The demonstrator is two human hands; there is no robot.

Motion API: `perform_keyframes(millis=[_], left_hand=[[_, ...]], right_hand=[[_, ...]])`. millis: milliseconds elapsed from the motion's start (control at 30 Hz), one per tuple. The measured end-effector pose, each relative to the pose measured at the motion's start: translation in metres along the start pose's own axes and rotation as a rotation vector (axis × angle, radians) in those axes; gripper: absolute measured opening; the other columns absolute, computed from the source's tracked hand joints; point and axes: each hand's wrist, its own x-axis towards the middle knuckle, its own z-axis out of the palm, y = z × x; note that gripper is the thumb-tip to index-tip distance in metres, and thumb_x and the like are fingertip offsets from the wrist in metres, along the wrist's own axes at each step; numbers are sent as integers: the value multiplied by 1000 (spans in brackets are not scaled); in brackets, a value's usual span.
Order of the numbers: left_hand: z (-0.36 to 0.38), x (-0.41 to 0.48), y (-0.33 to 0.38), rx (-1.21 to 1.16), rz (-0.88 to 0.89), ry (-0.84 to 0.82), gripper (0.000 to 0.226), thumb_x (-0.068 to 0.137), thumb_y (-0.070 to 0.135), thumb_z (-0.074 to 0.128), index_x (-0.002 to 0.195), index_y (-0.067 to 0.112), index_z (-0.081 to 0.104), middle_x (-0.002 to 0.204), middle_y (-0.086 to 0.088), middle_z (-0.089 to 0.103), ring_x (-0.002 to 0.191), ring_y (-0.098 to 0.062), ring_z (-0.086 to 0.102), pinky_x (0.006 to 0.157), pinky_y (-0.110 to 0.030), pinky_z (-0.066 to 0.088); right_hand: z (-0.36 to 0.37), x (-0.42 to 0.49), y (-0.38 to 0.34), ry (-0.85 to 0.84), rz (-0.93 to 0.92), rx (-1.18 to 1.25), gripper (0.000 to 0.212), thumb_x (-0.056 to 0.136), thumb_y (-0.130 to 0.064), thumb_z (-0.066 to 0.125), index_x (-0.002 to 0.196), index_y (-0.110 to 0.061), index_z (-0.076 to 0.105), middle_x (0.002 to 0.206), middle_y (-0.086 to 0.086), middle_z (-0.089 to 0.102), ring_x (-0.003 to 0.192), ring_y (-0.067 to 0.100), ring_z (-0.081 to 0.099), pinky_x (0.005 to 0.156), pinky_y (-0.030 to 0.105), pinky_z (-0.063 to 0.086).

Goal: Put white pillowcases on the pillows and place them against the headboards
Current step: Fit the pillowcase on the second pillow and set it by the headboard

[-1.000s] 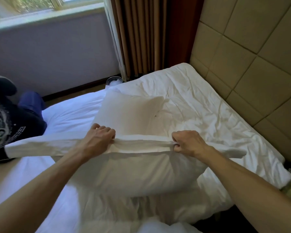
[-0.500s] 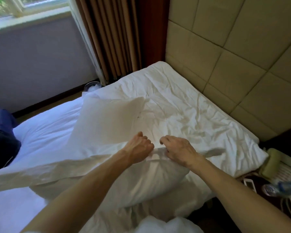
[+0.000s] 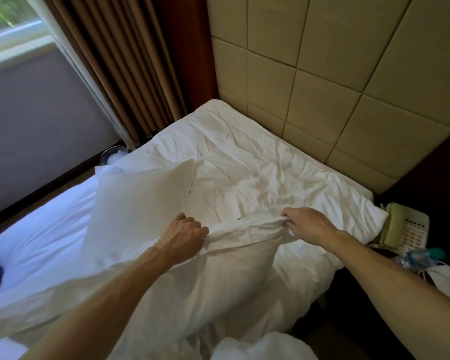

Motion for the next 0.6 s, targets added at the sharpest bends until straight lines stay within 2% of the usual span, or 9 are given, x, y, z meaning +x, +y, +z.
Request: perform_keyframes(millis=[100,233,300,400,467,600], left_hand=[[-3,-1,-4,-1,-54,7,8,72,24,66,69,24,58,57,4,56,56,-19,57,61,-30,38],[-5,1,2,-22,-73,53,15,69,20,67,64,22,53,56,2,54,53,-21,56,58,-29,32],[-2,0,6,-32,-75,68,15,69,19,66,63,23,52,57,3,55,55,-21,56,58,-29,31],[2,-1,6,-50,-81,65,15,76,21,65,66,24,54,59,4,56,56,-20,54,59,-30,37],[3,-4,4,-52,-84,52,13,83,25,61,70,24,57,62,5,57,59,-18,54,62,-31,41],[7,-14,-1,-118,-113,30,9,83,22,61,87,29,66,74,6,65,71,-18,62,67,-31,44]], right_hand=[[-7,6,-1,58,12,14,12,99,-29,47,94,-23,56,79,-8,57,76,21,57,58,31,38],[-20,14,-11,-198,27,-305,13,93,-19,49,81,-20,49,78,-2,52,75,23,54,64,32,40],[-31,18,-24,-249,7,-387,4,90,-21,49,92,-19,51,88,2,56,80,24,53,69,33,41],[-35,26,-54,-191,-134,-357,43,86,-45,52,124,-24,49,117,1,61,100,27,60,84,40,47],[-28,29,-84,-197,-247,-258,51,87,-47,54,133,-27,47,129,0,60,110,27,59,91,43,48],[2,36,-151,-200,-399,-201,39,87,-40,57,124,-29,52,116,-1,64,100,24,62,72,37,45]])
